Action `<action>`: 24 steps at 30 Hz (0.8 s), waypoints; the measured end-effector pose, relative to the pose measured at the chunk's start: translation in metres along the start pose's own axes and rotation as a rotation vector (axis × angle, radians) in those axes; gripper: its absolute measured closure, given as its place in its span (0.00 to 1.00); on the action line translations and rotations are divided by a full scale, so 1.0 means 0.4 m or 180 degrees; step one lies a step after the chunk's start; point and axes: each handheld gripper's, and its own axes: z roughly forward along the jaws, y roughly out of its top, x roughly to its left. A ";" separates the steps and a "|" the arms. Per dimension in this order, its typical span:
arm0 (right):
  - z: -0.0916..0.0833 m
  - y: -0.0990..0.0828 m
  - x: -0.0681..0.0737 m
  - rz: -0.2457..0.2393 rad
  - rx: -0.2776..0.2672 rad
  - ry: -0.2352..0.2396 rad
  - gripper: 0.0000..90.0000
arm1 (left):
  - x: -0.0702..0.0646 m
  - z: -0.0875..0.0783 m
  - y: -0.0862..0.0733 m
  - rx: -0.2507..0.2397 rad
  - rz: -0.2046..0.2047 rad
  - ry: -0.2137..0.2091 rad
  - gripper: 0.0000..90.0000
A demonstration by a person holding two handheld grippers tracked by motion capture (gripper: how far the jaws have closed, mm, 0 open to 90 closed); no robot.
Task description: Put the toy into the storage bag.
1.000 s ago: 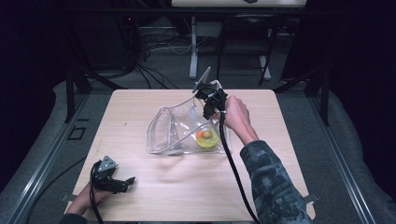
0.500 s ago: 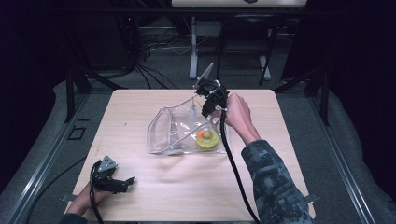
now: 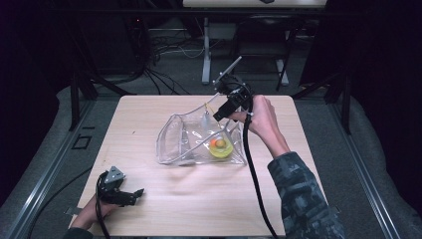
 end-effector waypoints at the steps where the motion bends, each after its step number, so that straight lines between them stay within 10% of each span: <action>1: -0.007 -0.004 0.001 0.0000 -0.0033 -0.0005 0.27 | 0.000 0.000 0.000 0.0002 -0.0003 -0.0002 0.00; 24: -0.063 -0.186 -0.051 0.0215 -0.0223 -0.0130 0.07 | -0.001 0.002 -0.001 -0.0028 -0.0005 0.0021 0.00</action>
